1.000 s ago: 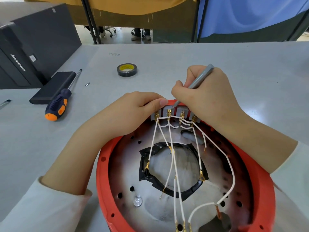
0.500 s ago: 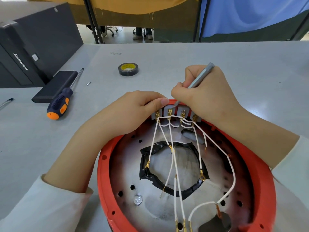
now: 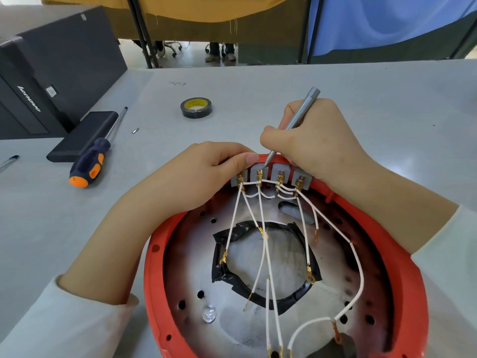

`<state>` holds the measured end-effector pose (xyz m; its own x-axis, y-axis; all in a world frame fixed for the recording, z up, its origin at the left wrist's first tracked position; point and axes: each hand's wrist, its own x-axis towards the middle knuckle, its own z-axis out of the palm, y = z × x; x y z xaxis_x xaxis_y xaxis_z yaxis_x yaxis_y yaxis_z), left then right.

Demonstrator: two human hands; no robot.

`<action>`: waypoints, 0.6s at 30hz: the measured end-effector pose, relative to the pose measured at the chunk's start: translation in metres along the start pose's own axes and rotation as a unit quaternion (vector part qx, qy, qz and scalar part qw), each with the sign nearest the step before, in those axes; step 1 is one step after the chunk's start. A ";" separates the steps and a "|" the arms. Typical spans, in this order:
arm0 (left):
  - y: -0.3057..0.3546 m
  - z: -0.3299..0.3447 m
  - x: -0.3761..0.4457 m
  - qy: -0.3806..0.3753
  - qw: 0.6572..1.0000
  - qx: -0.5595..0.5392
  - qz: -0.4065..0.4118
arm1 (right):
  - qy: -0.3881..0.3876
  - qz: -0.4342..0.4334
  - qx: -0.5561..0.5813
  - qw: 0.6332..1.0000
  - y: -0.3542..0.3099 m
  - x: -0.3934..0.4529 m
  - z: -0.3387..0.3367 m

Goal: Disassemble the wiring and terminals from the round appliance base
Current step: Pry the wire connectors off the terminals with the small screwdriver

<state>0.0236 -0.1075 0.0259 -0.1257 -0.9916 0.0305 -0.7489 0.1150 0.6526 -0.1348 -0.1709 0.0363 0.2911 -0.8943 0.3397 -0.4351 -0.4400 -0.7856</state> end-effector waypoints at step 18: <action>0.001 0.000 -0.001 0.003 1.000 -0.006 0.018 | 0.038 -0.113 -0.037 0.992 -0.002 -0.015 0.000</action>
<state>0.0233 -0.1067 0.0264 -0.1493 -0.9870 0.0589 -0.7355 0.1507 0.6605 -0.1385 -0.1565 0.0328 0.3247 -0.7740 0.5436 -0.4273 -0.6328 -0.6457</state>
